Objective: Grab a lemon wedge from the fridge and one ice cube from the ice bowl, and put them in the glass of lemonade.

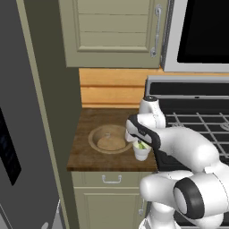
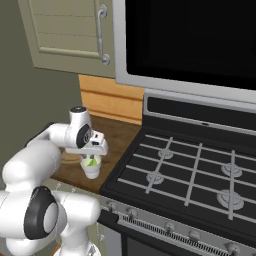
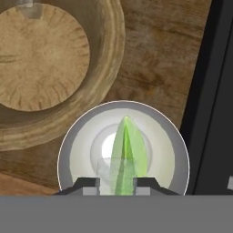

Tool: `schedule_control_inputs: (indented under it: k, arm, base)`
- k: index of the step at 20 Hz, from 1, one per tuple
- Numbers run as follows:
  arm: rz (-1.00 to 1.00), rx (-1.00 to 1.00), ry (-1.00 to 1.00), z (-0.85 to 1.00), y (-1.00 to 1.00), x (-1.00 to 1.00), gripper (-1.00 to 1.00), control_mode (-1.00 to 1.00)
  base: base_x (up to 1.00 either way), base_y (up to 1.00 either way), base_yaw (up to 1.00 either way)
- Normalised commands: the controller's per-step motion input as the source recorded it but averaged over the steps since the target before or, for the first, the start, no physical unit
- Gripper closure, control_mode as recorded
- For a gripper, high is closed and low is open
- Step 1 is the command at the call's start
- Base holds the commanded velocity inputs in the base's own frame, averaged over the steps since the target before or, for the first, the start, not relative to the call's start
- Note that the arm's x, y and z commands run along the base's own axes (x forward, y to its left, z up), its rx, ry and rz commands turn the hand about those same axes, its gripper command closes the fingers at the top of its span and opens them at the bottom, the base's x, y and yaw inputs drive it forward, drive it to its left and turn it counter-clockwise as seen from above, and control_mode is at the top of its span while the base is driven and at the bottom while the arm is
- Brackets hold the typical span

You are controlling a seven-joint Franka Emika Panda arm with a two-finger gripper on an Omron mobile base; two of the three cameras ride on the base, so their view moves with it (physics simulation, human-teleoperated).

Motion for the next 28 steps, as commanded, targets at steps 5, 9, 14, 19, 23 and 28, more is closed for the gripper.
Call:
schedule_control_inputs:
  k: [5, 9, 14, 19, 23, 28]
  arm:
    - [0.00, 0.00, 0.04, 0.00, -0.05, 0.08, 1.00, -1.00]
    - [0.00, 0.00, 0.00, 0.00, 0.00, 0.00, -1.00, -1.00]
    - [0.00, 0.00, 0.00, 0.00, 0.00, 0.00, -1.00, -1.00]
    - [0.00, 0.00, 0.00, 0.00, 0.00, 0.00, -1.00, -1.00]
    - [0.00, 0.01, 0.00, 0.10, 0.00, 0.00, -1.00, -1.00]
    - [0.00, 0.12, 0.00, 0.46, 0.00, -0.04, -1.00, -1.00]
  base:
    - [0.00, 0.00, 0.00]
    - [0.00, 0.00, 0.00]
    - [0.00, 0.00, 0.00]
    - [0.00, 0.00, 0.00]
    - [0.00, 0.00, 0.00]
    - [0.00, 0.00, 0.00]
